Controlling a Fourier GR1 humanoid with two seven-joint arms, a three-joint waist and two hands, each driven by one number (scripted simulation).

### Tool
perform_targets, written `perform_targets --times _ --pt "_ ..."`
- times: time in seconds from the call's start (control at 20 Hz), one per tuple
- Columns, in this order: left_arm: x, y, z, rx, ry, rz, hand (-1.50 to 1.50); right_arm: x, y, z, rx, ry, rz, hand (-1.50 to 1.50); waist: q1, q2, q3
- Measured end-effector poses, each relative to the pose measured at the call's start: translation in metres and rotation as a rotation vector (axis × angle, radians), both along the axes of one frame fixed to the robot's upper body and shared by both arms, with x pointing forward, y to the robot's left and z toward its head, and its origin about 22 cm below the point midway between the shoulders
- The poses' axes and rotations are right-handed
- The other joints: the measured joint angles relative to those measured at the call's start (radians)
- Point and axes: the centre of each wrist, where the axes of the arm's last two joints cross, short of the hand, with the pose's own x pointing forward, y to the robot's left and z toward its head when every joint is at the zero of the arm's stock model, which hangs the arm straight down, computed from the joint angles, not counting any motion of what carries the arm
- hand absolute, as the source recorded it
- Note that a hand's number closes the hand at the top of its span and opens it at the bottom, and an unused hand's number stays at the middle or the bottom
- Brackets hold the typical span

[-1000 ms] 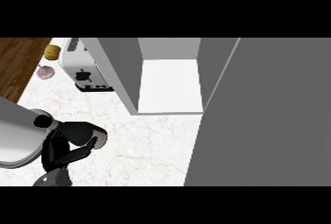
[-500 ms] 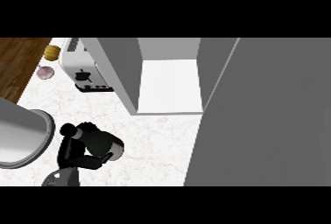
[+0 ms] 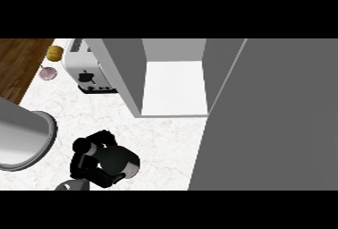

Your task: Pick up the wine, place it into the cabinet and close the cabinet

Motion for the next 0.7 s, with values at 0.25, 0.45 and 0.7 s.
perform_targets --times 0.25,0.45,0.7 --pt "0.003 -0.028 0.025 -0.014 -0.015 -0.051 1.50 0.001 -0.003 -0.001 -0.005 -0.016 -0.016 -1.50 0.000 0.001 0.000" --pt "-0.003 -0.046 0.044 -0.022 -0.017 -0.072 1.50 0.000 -0.004 -0.001 -0.007 -0.008 -0.026 -1.50 0.000 0.001 0.000" --pt "-0.002 -0.069 0.063 -0.003 -0.040 -0.056 1.50 -0.005 -0.004 -0.006 -0.009 -0.002 -0.017 -1.50 -0.005 0.002 -0.001"
